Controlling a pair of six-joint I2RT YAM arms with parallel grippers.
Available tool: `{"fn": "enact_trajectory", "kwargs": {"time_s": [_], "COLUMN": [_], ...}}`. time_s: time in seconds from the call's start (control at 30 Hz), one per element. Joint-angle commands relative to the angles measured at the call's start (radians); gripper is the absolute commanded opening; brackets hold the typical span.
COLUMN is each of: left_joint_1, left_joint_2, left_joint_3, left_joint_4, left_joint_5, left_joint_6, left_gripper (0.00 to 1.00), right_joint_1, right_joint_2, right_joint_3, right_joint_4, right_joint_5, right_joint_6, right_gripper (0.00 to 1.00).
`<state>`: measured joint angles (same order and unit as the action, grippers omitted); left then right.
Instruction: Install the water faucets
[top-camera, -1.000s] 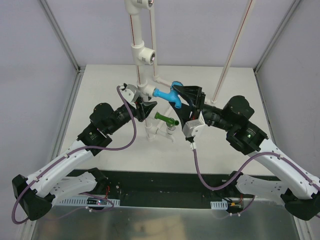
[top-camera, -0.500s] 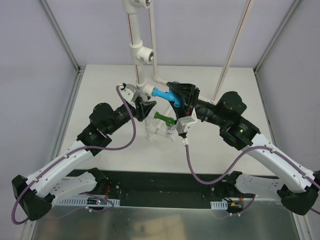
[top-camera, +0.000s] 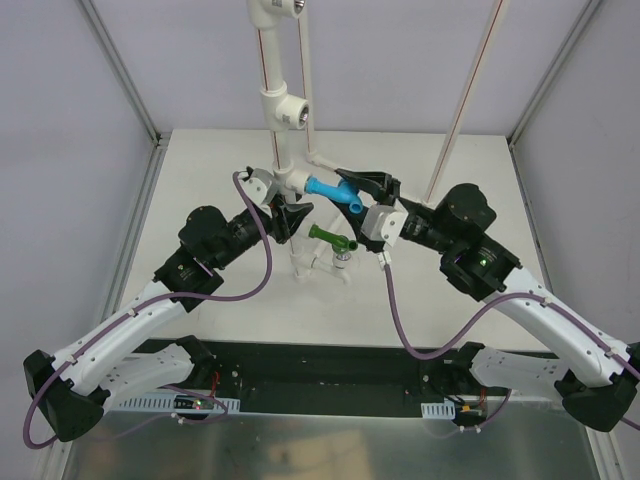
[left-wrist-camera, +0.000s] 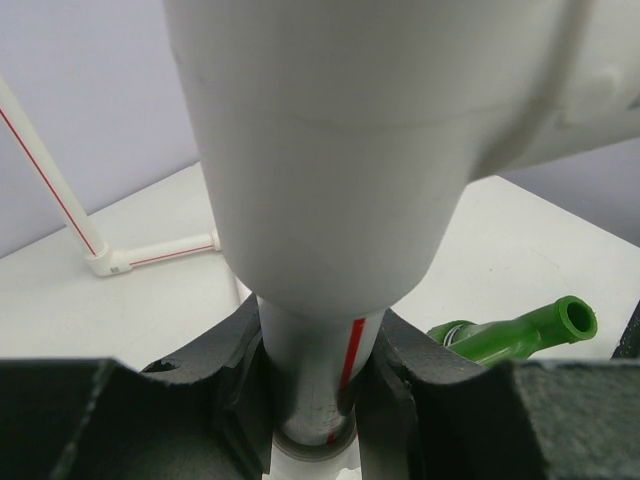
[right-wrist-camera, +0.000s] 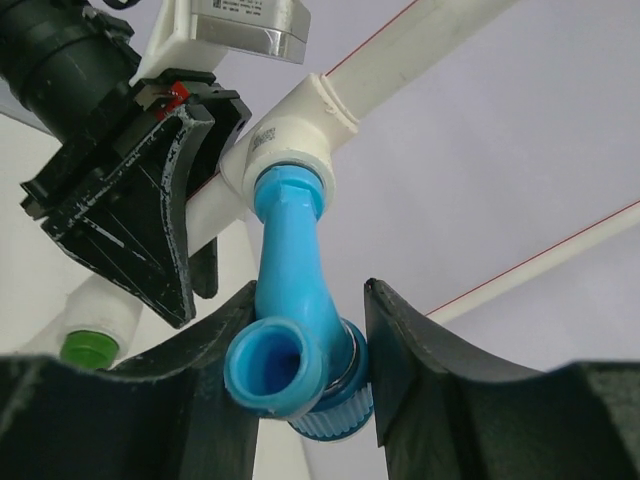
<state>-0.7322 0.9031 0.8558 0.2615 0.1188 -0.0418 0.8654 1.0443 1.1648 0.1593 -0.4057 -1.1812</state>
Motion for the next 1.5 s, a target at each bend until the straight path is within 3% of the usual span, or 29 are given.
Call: {"fn": "enact_trajectory", "kwargs": {"time_s": [0.0,0.2,0.53,0.77,1.23,1.27,1.47], "left_joint_1": [-0.009,-0.007,-0.009,-0.009,-0.009,-0.009,-0.009], "left_joint_2": [-0.018,-0.013,-0.007,0.003,0.011,0.014,0.010], "left_joint_3": [0.012,0.009,0.005,0.011,0.020,0.020,0.025], "left_joint_4": [-0.039,-0.036,-0.031,-0.028,-0.028,-0.027,-0.027], "left_joint_5": [0.021,0.022,0.018,0.021,0.030,0.030,0.027], "left_joint_6": [-0.119,-0.121,-0.121,-0.119,-0.130,-0.130,-0.125], "left_gripper": [0.00,0.00,0.00,0.00,0.00,0.00,0.00], "right_joint_1": [0.007,0.007,0.009,0.006,0.004,0.004,0.001], "right_joint_2": [-0.016,-0.038,-0.055,-0.076,-0.141,-0.141,-0.151], "right_joint_3": [-0.045,-0.105,-0.132,-0.108,-0.088,-0.070,-0.037], "right_joint_4": [0.019,0.088,0.154,0.154,0.017,0.016,0.009], "right_joint_5": [-0.042,0.022,0.266,0.341,0.651,0.650,0.642], "right_joint_6": [0.348,0.641,1.429,1.948,2.632,2.620,2.429], "right_gripper": [0.00,0.00,0.00,0.00,0.00,0.01,0.51]}}
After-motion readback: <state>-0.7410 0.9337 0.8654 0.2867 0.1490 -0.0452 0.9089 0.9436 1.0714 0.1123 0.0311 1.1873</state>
